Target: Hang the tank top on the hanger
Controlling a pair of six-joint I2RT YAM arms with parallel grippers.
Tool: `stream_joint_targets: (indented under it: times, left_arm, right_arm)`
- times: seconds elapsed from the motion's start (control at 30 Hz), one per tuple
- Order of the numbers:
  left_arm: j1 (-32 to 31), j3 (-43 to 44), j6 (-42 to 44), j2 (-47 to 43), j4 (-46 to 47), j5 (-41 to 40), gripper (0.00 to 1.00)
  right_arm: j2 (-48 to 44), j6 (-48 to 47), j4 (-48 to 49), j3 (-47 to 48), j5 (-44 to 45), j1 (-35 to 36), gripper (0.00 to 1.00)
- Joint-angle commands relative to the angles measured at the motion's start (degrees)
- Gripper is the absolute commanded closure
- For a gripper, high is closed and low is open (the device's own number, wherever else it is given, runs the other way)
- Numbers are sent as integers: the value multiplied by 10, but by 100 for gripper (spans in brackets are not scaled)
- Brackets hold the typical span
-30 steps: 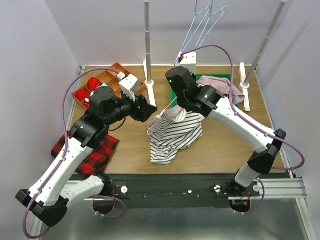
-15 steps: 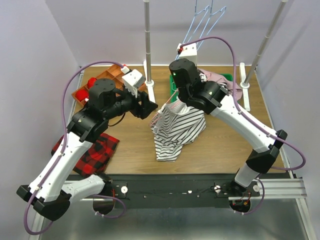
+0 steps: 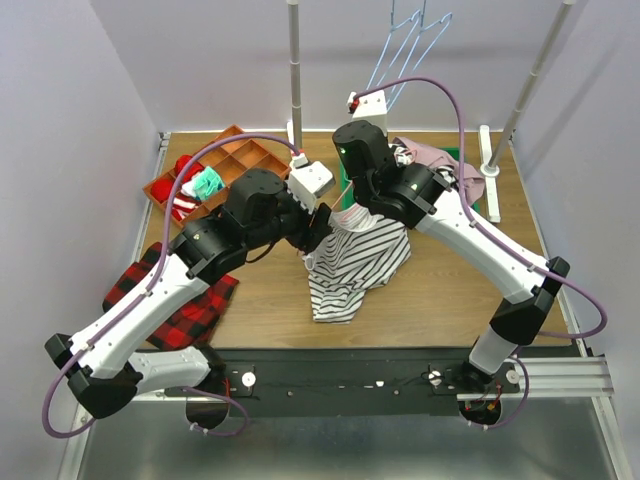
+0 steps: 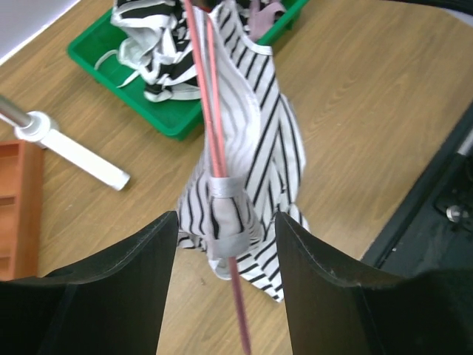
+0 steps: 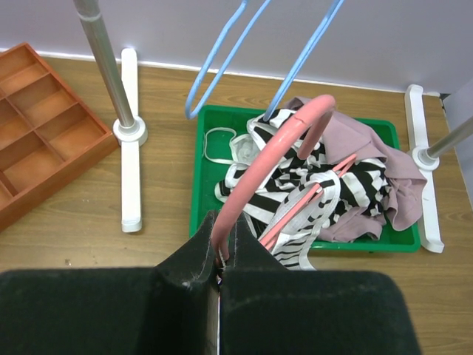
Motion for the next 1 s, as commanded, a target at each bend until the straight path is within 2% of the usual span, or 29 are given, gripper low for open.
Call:
stream_joint_targets:
  times: [0.0, 0.13, 0.4, 0.57, 0.7, 0.77, 0.9, 0.97]
  left_arm:
    - [-16, -12, 16, 5, 17, -82, 39]
    - [-27, -30, 16, 15, 28, -126, 41]
    - [-30, -84, 22, 1, 92, -122, 49]
    - [-31, -121, 2, -10, 131, -127, 66]
    - [-30, -140, -3, -24, 156, -119, 93]
    - [-31, -140, -2, -23, 155, -118, 100]
    - [-31, -156, -20, -35, 182, -119, 100]
    - [-31, -172, -31, -43, 196, -124, 100]
  right_arm:
    - [-2, 14, 13, -7, -8, 6, 99]
    - [-3, 17, 12, -4, -8, 5, 99]
    - [-4, 21, 11, -5, -8, 5, 99]
    - [-7, 21, 12, -9, -7, 6, 99]
    - [-8, 23, 11, -10, -9, 6, 99]
    - [-8, 23, 11, -12, -11, 6, 99]
    - [-14, 23, 13, -13, -21, 6, 99]
    - [-19, 26, 15, -18, -33, 6, 93]
